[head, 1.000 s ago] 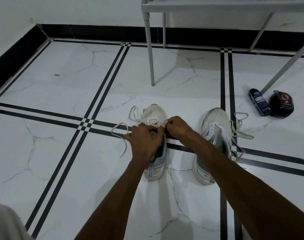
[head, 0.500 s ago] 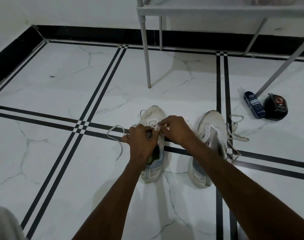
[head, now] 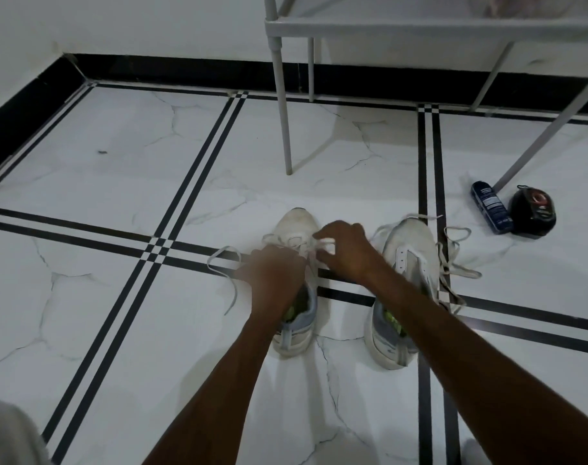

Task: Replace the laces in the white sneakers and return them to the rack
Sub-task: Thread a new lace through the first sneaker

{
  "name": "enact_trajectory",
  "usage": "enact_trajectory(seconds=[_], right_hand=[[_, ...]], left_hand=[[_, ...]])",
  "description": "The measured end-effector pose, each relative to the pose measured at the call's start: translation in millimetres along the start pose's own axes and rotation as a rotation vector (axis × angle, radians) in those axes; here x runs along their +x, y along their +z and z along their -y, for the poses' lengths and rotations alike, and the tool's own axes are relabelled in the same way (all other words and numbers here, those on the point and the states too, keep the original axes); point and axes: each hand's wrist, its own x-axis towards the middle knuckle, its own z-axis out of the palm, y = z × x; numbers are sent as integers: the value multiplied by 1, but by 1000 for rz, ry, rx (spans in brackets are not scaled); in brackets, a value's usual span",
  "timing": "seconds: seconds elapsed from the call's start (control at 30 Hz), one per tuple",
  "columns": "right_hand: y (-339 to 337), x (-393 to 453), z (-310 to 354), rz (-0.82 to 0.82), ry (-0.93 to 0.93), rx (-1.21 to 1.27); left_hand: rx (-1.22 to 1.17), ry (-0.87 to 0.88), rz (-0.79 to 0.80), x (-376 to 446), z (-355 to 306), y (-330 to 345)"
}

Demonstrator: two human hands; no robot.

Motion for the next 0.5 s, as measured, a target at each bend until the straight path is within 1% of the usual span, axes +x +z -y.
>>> enact_trajectory(seconds=[0.03,0.1,0.13,0.17,0.23,0.27,0.3,0.33,0.4,0.43,0.5], right_hand=[[10,-3,4,43,2,-23],[11,-5,1,-47,20,-139],[3,-6,-6,-99,70,-186],[-5,-8,-18,-172,163,-215],[-24,-11,-43,-320,388,-164],[-29,-11,-48,-326,405,-173],[-28,-11,-45,-262,345,-214],[-24,-9,-38,-192,246,-212],[-12,-5,-14,-55,95,-85],[-4,-4,-5,-19,52,-48],[5,-6,4,5,55,-64]], left_hand=[[-12,3,3,1,0,0],[-9,-19,9,0,-1,0],[9,-31,11,-1,0,0],[30,-41,13,-2,2,0],[52,-44,2,-3,3,0],[50,-48,6,-3,3,0],[40,-51,15,-3,2,0],[17,-47,21,-1,2,1],[-38,-31,35,1,2,2],[-56,-18,38,2,2,2],[-54,8,33,4,4,4]])
